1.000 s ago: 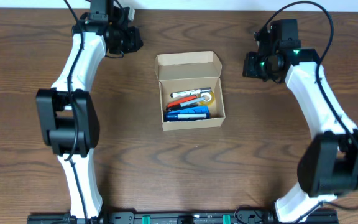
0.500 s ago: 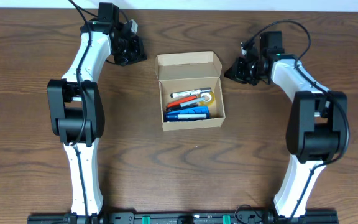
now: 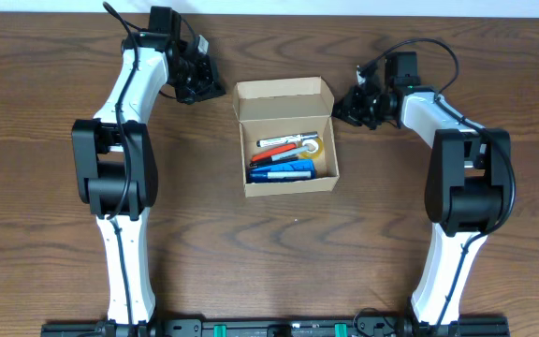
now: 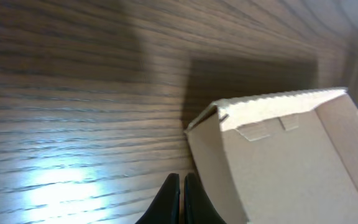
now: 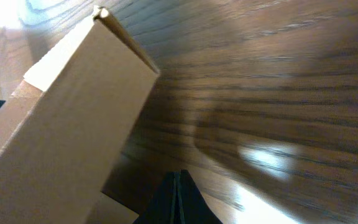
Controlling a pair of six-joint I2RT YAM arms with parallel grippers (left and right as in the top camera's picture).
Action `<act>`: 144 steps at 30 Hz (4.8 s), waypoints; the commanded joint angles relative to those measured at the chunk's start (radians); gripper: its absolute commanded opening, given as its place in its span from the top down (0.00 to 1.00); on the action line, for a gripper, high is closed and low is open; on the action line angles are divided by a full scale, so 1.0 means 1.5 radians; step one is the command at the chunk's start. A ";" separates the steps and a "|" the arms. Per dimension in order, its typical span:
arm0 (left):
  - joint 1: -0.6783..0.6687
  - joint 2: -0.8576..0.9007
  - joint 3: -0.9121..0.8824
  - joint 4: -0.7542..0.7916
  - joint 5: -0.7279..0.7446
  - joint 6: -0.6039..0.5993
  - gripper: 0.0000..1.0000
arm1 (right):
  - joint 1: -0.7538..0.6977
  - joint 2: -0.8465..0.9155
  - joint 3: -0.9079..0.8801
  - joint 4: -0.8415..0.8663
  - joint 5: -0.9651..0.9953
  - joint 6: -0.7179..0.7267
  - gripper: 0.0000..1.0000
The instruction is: Pack container
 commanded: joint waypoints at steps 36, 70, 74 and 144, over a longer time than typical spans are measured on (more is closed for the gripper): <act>-0.018 -0.020 0.017 0.081 0.214 0.020 0.94 | -0.024 0.004 0.002 0.221 -0.287 0.040 0.98; -0.019 -0.229 0.017 -0.199 0.211 0.380 0.94 | 0.044 -0.255 0.002 -0.175 -0.109 -0.251 0.98; -0.025 -0.229 0.017 -0.287 0.178 0.434 0.94 | 0.070 -0.279 0.002 -0.255 -0.046 -0.291 0.99; -0.123 -0.343 -0.281 -0.250 0.014 0.421 0.94 | 0.152 -0.399 -0.089 -0.425 0.258 -0.266 0.98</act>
